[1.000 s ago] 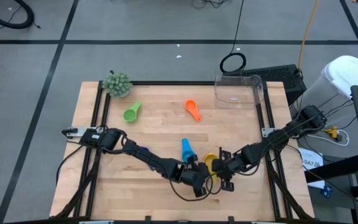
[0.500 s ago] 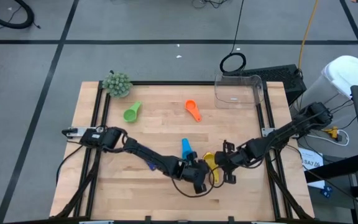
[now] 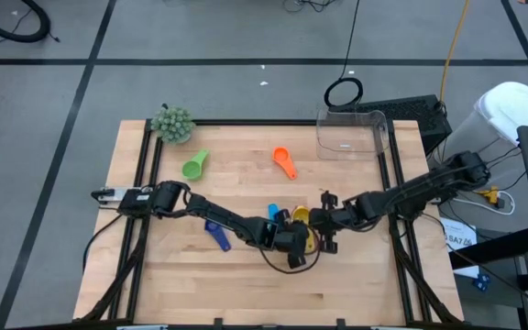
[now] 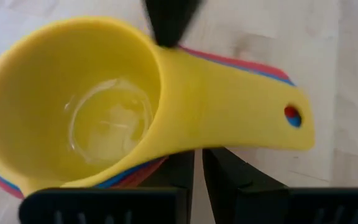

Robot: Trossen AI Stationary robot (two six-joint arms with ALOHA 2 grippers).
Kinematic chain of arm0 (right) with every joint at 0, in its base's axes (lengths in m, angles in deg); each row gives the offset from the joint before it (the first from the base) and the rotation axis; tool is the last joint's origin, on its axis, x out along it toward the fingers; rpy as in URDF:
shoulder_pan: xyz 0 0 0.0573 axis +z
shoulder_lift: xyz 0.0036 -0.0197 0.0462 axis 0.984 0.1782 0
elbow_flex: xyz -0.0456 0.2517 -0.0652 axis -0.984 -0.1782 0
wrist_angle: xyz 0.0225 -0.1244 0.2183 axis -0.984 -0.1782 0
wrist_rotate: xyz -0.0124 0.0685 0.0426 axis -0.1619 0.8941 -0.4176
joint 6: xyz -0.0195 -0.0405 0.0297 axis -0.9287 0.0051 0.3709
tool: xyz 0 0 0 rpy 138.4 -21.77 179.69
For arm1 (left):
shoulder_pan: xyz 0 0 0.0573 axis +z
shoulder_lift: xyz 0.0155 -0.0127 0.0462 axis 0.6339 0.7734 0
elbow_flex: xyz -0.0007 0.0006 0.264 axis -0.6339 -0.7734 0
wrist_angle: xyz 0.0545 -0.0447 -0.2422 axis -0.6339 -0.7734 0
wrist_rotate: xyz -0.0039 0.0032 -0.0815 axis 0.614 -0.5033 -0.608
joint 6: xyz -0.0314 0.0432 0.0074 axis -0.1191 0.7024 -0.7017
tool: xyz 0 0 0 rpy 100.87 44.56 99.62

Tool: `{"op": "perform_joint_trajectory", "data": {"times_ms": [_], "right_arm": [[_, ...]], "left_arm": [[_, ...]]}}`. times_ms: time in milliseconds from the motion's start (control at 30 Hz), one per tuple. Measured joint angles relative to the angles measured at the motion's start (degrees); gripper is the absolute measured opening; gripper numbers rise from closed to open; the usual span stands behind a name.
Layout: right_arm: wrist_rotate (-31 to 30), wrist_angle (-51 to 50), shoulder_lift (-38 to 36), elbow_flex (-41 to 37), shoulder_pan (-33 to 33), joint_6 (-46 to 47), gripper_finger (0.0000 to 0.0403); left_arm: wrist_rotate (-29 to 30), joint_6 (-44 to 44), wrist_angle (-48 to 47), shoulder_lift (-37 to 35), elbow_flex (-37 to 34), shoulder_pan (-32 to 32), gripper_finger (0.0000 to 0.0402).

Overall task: Nest measuring cups in basket
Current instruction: Stack the yellow measuring cup on top of the blue measuring cup, then stack the green measuring cup on top of the yellow measuring cup

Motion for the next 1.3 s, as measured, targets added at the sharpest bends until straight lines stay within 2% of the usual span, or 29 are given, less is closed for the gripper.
{"op": "perform_joint_trajectory", "data": {"times_ms": [167,300,467,633,800,1000,1100,1300], "right_arm": [[-3.3,-0.4,-3.9,0.0,-1.1,-2.4,0.0],[-6.9,-1.8,-10.3,0.0,-1.1,-2.9,0.0],[-9.2,-7.3,-18.8,0.0,-0.5,-1.0,0.0],[-9.2,-13.5,-24.5,0.0,2.6,0.5,0.0],[-10.4,-19.8,-25.8,0.0,6.1,2.5,0.0],[-10.1,-23.2,-25.8,0.0,8.2,4.2,0.0],[-10.0,-23.9,-25.8,0.0,9.3,5.1,0.0],[-9.7,-26.1,-25.8,0.0,10.5,5.3,0.0]], "left_arm": [[0.2,0.0,-4.5,-1.6,0.0,-0.1,0.0035],[3.3,0.0,-9.9,-4.7,0.0,-0.1,0.0035],[6.4,0.1,-14.4,-9.2,0.0,-0.1,0.0035],[6.5,0.1,-21.5,-13.1,0.0,-2.0,0.0035],[6.2,-0.5,-37.0,-14.5,0.0,-3.7,0.0035],[8.2,-7.7,-58.4,-16.9,0.0,-3.6,0.0026],[5.1,-12.9,-63.5,-19.0,-0.1,-4.3,0.0006],[5.7,-21.9,-69.7,-22.9,-0.3,-7.2,0.0004]]}}
